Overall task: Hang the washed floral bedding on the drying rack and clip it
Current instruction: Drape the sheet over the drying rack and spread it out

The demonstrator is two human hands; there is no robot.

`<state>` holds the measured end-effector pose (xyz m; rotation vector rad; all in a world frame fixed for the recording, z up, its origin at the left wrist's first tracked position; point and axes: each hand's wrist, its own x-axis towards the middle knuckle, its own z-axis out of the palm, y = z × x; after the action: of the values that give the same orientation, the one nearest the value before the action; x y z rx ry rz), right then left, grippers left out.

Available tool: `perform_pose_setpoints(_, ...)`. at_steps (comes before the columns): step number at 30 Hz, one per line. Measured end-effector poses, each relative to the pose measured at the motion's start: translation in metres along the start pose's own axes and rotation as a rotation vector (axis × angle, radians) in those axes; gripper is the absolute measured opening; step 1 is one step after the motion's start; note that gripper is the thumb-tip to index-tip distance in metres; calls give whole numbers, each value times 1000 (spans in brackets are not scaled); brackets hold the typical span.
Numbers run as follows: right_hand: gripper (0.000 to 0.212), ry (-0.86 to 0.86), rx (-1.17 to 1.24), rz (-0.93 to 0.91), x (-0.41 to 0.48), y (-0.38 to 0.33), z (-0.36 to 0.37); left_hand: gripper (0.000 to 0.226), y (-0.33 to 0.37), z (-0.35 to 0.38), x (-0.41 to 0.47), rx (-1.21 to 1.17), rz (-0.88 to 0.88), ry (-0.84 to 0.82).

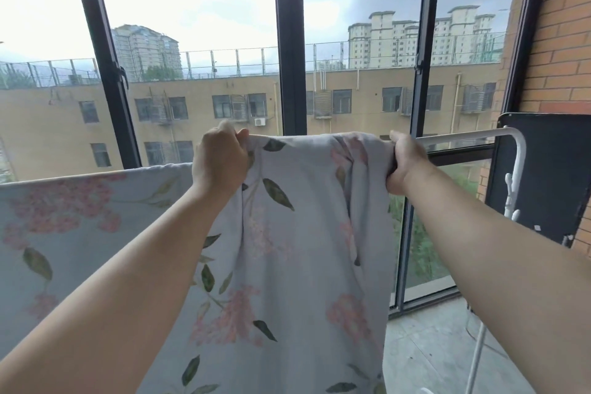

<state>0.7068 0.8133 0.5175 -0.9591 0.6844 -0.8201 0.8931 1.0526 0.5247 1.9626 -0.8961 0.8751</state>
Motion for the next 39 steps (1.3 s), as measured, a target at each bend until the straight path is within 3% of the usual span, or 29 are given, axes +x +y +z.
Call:
perform_pose_setpoints(4, 39, -316, -153, 180, -22, 30, 6, 15, 21, 6, -5, -38, -19, -66)
perform_pose_setpoints(7, 38, -557, -203, 153, -45, 47, 21, 17, 32, 13, -9, -23, 83, -158)
perform_pose_setpoints(12, 43, -756, -176, 150, -51, 61, 50, 21, 22, 19, -9, 2, 159, -158)
perform_pose_setpoints(15, 48, -756, -203, 153, -46, 64, 56, 22, 14, 16, -8, -1, 205, -162)
perform_pose_setpoints(18, 31, -726, -222, 111, -48, 51, 61, 26, 3, 11, -6, -10, 213, -111)
perform_pose_setpoints(21, 32, -593, -276, 50, -45, 24, 65, 25, -8, 5, -3, -6, 198, -51)
perform_pose_setpoints(27, 32, -166, -320, -63, -5, -19, 33, 31, -36, -22, 14, 52, -156, 134)
perform_pose_setpoints(29, 25, -251, -445, -40, -1, -14, 24, 35, -24, -18, 11, 68, -136, 89)
perform_pose_setpoints(32, 21, -424, -501, 51, -4, 10, 21, 32, 8, -5, 2, 56, 137, -72)
perform_pose_setpoints(35, 25, -531, -303, 86, -2, 32, 17, 49, 31, 11, -11, 164, 281, -337)
perform_pose_setpoints(39, 34, -619, -76, -2, -8, 45, 22, 48, 29, 24, -11, 177, 276, -284)
